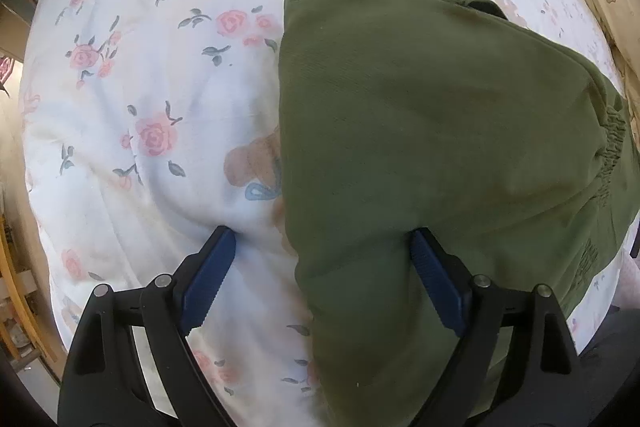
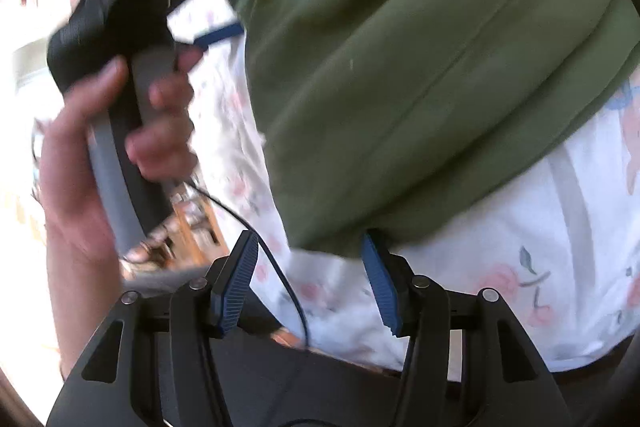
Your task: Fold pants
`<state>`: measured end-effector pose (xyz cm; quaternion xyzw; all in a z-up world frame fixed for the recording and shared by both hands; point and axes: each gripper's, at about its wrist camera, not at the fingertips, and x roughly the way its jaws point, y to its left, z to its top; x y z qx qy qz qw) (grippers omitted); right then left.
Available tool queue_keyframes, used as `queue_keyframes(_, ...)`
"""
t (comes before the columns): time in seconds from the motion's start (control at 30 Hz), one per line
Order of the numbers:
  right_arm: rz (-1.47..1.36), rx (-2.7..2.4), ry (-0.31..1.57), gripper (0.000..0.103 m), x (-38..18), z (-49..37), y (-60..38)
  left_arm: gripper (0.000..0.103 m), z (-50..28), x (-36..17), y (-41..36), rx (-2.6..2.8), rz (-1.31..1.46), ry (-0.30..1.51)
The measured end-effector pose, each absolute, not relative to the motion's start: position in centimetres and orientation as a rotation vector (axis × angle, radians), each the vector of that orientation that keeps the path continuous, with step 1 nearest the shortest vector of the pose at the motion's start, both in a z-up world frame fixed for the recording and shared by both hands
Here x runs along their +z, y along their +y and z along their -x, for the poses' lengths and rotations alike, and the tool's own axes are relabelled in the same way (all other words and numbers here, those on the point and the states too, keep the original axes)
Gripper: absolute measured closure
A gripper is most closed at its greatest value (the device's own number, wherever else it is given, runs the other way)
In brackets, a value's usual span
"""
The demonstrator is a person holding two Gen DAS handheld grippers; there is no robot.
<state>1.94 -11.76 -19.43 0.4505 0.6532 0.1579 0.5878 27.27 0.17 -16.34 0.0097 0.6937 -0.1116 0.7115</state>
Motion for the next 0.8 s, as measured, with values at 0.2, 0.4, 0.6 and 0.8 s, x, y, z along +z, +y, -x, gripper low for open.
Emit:
queue_keyframes(0.2,-0.887,0.300,1.509,0.102,-19.1,-2.5,-11.4,0.016,-27.5,-16.8,1.1,-0.262,-0.024,1.544)
queue_keyframes(0.4,-0.763,0.382,1.453,0.103,-15.4,0.3,-11.4,0.016,-27.7,-18.0,0.5,-0.263,-0.057,1.540)
queue_keyframes(0.6,-0.864,0.333,1.571,0.096,-19.2,1.3,-13.9,0.016,-27.8,-18.2,0.5,-0.251,-0.051,1.534)
queue_keyframes(0.8,-0.581,0.438,1.499,0.057,-15.4,2.8,-13.3,0.016,-27.3,-18.1,0.3,-0.251,-0.064,1.524)
